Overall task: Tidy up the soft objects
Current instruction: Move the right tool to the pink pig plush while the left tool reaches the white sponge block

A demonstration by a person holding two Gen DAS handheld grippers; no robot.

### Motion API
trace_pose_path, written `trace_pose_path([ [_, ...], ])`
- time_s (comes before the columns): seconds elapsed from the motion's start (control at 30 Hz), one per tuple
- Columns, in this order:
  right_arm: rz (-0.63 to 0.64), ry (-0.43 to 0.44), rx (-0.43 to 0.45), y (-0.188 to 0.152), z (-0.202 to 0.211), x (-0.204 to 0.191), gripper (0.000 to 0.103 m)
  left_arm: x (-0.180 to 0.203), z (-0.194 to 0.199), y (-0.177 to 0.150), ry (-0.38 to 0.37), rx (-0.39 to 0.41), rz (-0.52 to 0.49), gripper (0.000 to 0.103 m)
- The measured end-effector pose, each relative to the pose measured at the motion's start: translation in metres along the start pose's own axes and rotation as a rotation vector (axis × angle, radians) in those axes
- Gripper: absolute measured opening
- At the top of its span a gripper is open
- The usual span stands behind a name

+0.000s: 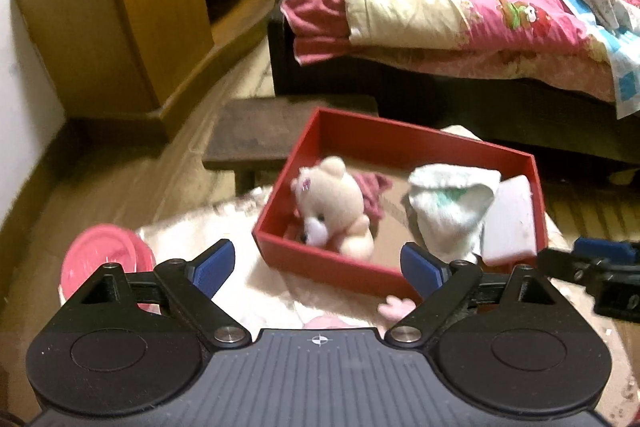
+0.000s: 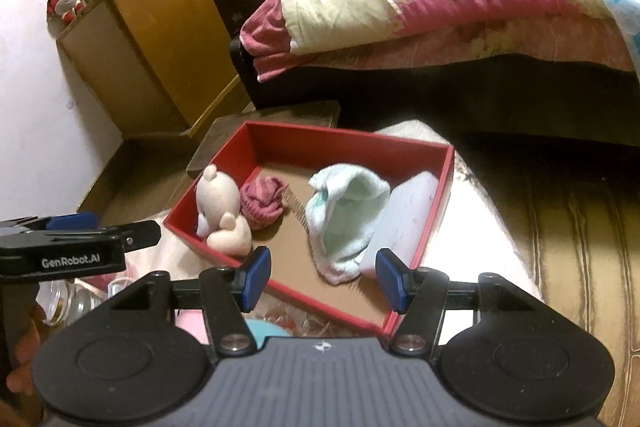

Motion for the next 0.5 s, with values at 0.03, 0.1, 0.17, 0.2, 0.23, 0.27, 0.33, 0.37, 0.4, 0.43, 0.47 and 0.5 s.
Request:
trace_pose_path([
  [0.03,0.006,0.001,-0.008,-0.004,-0.001,-0.001,0.03,-0.003,0.002,-0.002,-0.006,-0.004,0.01,0.087],
  [0.1,0.022,0.004,-0.034,-0.013,-0.003,-0.004,0.03,-0.009,0.006,-0.007,-0.01,-0.011,0.019,0.087],
  [0.17,0.043,0.012,-0.062,-0.024,-0.006,-0.008,0.03,-0.016,0.012,-0.014,-0.017,-0.017,0.025,0.087],
  [0.2,0.06,0.017,-0.077,-0.028,-0.008,-0.012,0.03,-0.018,0.016,-0.019,-0.02,-0.019,0.029,0.087],
  [0.23,0.083,0.026,-0.093,-0.034,-0.01,-0.016,0.03,-0.021,0.019,-0.023,-0.023,-0.022,0.034,0.088],
  [0.27,0.106,0.036,-0.107,-0.038,-0.012,-0.022,0.03,-0.024,0.022,-0.029,-0.027,-0.026,0.039,0.088],
  [0.33,0.147,0.055,-0.132,-0.045,-0.015,-0.032,0.032,-0.028,0.026,-0.039,-0.034,-0.041,0.048,0.088],
  [0.37,0.173,0.065,-0.145,-0.049,-0.017,-0.039,0.033,-0.029,0.028,-0.045,-0.043,-0.052,0.055,0.088],
  [0.4,0.192,0.072,-0.15,-0.052,-0.019,-0.044,0.035,-0.031,0.03,-0.05,-0.055,-0.059,0.062,0.088],
  [0.43,0.215,0.077,-0.155,-0.055,-0.02,-0.049,0.035,-0.032,0.032,-0.056,-0.066,-0.066,0.071,0.088],
  [0.47,0.232,0.08,-0.158,-0.058,-0.021,-0.053,0.036,-0.033,0.034,-0.061,-0.078,-0.076,0.079,0.088],
  [0.5,0.254,0.085,-0.16,-0.06,-0.022,-0.057,0.036,-0.033,0.036,-0.065,-0.088,-0.081,0.083,0.088],
])
Point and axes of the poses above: each gripper's, at about its wrist camera, not at the fingertips, and z roughly against the way its jaws point, x to its right, y to its top, the point moved 8 cm from there along -z, roughly the way its jaws point, and after that the axes turned 2 degrees about -z, right-handed, at the moved point
